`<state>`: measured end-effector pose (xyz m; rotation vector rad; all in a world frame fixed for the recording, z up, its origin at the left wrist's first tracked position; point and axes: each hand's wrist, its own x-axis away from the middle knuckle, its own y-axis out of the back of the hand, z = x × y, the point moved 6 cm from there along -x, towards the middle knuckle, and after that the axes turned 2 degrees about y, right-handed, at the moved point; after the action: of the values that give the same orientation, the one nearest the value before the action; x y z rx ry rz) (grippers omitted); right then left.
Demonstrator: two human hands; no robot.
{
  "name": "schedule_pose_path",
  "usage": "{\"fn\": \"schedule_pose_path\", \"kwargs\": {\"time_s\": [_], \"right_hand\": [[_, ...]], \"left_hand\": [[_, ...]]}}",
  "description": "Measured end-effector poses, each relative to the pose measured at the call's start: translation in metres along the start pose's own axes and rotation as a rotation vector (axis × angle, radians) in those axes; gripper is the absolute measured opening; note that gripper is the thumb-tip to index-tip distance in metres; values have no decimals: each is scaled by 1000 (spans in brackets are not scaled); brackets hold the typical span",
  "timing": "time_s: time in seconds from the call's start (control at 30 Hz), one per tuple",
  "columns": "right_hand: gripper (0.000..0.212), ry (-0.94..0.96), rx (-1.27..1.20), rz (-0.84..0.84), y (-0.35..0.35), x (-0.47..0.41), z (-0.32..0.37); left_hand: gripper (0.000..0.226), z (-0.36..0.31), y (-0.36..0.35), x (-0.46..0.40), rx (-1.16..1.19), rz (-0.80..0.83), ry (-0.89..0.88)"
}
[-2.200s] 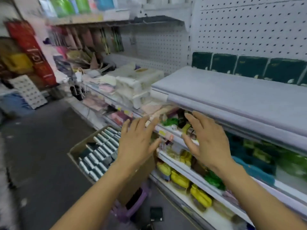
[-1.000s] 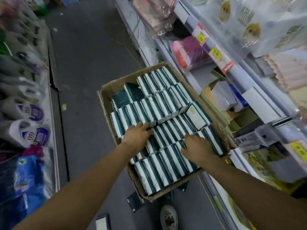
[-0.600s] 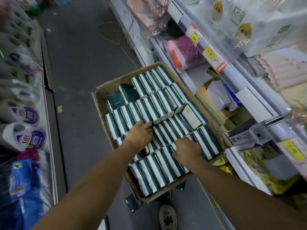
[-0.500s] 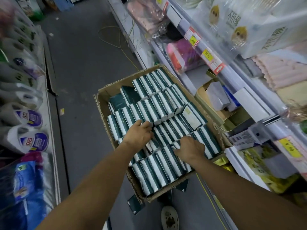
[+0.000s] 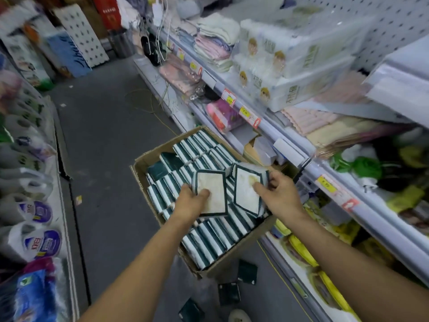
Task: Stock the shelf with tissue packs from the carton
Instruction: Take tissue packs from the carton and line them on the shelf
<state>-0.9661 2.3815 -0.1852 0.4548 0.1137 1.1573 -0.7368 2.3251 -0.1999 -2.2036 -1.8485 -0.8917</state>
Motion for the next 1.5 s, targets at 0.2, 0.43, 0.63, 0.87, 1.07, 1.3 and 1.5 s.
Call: {"fn": "schedule_pose_path", "kwargs": {"time_s": [0.2, 0.43, 0.63, 0.87, 1.07, 1.3, 1.5], "right_hand": [[31, 453, 277, -111, 31, 105, 67], [29, 778, 503, -284, 69, 214, 95], [48, 291, 73, -557, 152, 272, 85], [36, -193, -694, -452, 206, 307, 72], [15, -14, -896, -721, 302, 347, 77], [8, 106, -923, -944, 444, 414, 57], [16, 70, -652, -971, 565, 468, 24]], "left_hand": [[53, -29, -30, 81, 264, 203, 8], [71, -44, -49, 172, 367, 449, -82], [43, -66, -85, 232, 393, 566, -109], [46, -104, -156, 306, 368, 773, -225], [46, -130, -219, 360, 353, 807, -229], [37, -165, -319, 436, 260, 853, -406], [41, -188, -421, 504, 170, 908, -499]]}}
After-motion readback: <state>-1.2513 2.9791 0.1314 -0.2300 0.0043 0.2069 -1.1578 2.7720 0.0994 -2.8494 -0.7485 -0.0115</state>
